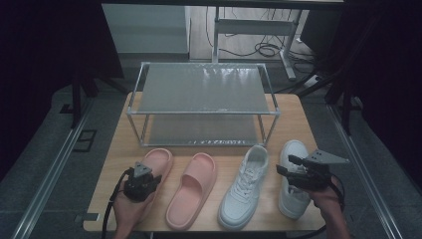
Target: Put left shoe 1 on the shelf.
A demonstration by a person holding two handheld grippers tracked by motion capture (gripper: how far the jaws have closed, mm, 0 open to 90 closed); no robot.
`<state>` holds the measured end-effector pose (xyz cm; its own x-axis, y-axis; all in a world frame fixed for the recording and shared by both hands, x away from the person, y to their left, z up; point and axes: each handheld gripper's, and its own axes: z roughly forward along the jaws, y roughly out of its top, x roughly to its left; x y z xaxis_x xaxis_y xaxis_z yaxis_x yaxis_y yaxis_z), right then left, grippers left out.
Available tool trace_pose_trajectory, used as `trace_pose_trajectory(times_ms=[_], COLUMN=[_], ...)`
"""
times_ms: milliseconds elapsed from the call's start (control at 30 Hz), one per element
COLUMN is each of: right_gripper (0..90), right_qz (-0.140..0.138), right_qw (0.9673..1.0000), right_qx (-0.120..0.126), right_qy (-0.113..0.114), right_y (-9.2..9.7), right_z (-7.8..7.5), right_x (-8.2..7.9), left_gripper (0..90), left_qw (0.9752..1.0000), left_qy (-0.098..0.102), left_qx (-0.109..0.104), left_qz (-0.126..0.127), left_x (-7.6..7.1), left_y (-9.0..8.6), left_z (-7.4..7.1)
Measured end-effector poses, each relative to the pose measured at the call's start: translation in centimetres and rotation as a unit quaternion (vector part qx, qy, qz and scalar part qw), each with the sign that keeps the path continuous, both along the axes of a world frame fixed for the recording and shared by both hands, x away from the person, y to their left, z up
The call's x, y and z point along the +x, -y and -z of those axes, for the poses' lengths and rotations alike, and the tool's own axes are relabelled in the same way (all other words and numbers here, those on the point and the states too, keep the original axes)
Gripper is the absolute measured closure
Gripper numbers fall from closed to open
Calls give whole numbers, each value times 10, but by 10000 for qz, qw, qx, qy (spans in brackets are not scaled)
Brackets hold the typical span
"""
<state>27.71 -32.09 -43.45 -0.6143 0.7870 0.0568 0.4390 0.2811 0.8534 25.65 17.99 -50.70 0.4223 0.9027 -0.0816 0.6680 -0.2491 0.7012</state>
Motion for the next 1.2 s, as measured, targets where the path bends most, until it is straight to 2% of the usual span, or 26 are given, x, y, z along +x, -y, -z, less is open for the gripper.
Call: trace_pose_trajectory(times_ms=[367, 633, 867, 1033, 1200], right_gripper=[375, 375, 376, 375, 375], right_qz=[2, 2, 5, 1, 2], right_qw=[10000, 10000, 10000, 10000, 10000], right_qx=[6, 3, 24, 18, 16], right_qy=[7, 9, 58, 47, 49], right_y=[0, 0, 0, 1, 0], right_z=[0, 0, -2, -3, -3], right_x=[0, 0, -2, -2, -2], left_gripper=[842, 844, 845, 845, 845], left_qw=[9999, 9998, 9996, 9994, 9989], left_qy=[82, 185, 252, 309, 360], left_qx=[-41, -118, -138, -76, -56], left_qz=[-47, -16, 71, 170, 278], left_x=[1, 4, 10, 15, 27], left_y=[-3, -10, -7, -1, 7], left_z=[-3, -16, -25, -32, -41])
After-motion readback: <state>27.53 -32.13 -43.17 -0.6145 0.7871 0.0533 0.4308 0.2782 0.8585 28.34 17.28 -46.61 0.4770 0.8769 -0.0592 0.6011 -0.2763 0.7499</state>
